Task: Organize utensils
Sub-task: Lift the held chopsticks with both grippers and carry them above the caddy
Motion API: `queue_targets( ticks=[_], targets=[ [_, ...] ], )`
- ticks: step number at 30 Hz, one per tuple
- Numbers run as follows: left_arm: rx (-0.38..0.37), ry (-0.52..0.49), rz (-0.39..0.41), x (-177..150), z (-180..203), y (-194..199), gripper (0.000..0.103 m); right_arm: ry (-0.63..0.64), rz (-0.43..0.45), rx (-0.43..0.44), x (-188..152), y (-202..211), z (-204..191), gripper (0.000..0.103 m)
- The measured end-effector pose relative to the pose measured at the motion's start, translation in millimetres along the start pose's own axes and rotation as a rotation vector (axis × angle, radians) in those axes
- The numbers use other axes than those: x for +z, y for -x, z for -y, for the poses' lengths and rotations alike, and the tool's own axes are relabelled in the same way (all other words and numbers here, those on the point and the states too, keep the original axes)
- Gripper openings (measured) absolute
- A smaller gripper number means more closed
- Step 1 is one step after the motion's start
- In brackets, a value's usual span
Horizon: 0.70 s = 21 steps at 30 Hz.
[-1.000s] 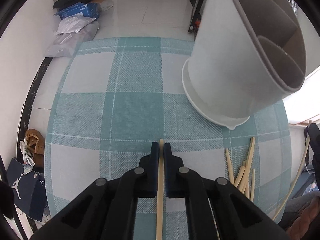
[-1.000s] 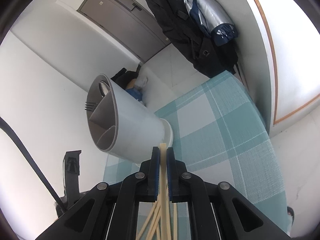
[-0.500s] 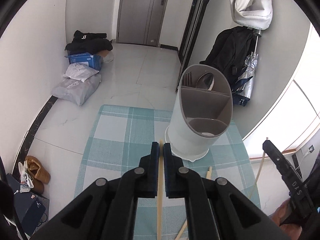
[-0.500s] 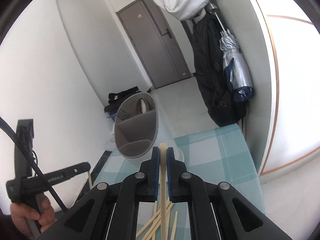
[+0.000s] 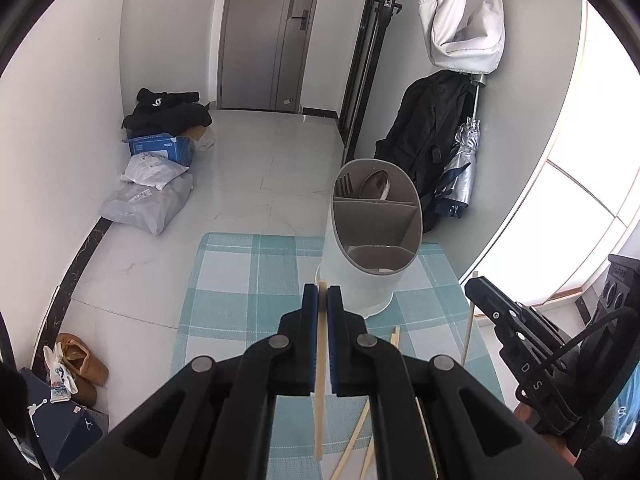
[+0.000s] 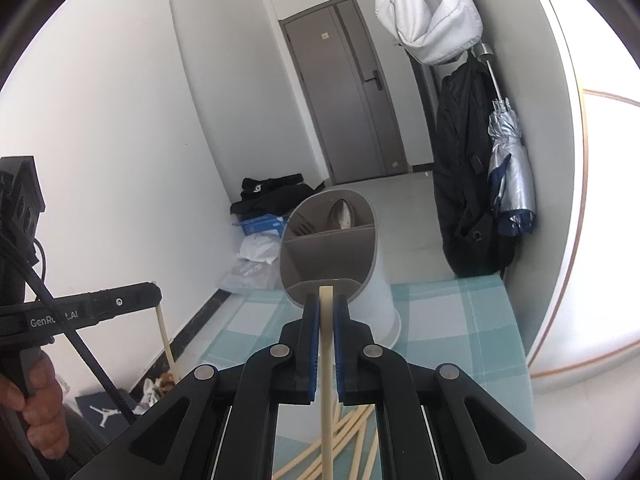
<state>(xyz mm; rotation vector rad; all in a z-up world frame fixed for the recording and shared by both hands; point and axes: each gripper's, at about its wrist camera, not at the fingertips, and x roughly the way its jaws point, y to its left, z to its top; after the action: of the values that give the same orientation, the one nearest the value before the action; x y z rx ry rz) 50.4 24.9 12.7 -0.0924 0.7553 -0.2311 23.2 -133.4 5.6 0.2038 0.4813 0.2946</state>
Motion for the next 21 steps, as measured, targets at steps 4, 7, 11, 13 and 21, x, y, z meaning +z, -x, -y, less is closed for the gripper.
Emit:
queue_targets(
  ticks=[4,7,11,13,21],
  targets=[
    [-0.02,-0.018,0.004,4,2,7,0.001,0.001,-0.001,0.006,2,-1,-4,0.006],
    [-0.023,-0.04,0.0,6,6,11,0.001,0.017,0.007,0.013,5,0,-7,0.006],
    [-0.043,-0.066,0.004,13,10,19,0.001,0.018,0.038,0.016,18,4,-6,0.006],
    [-0.066,-0.068,0.014,20,11,24,0.001,0.008,0.052,0.022,27,7,-5,0.006],
    [-0.157,-0.025,0.051,63,12,31,0.001,0.021,0.16,0.039,73,20,-6,0.006]
  ],
)
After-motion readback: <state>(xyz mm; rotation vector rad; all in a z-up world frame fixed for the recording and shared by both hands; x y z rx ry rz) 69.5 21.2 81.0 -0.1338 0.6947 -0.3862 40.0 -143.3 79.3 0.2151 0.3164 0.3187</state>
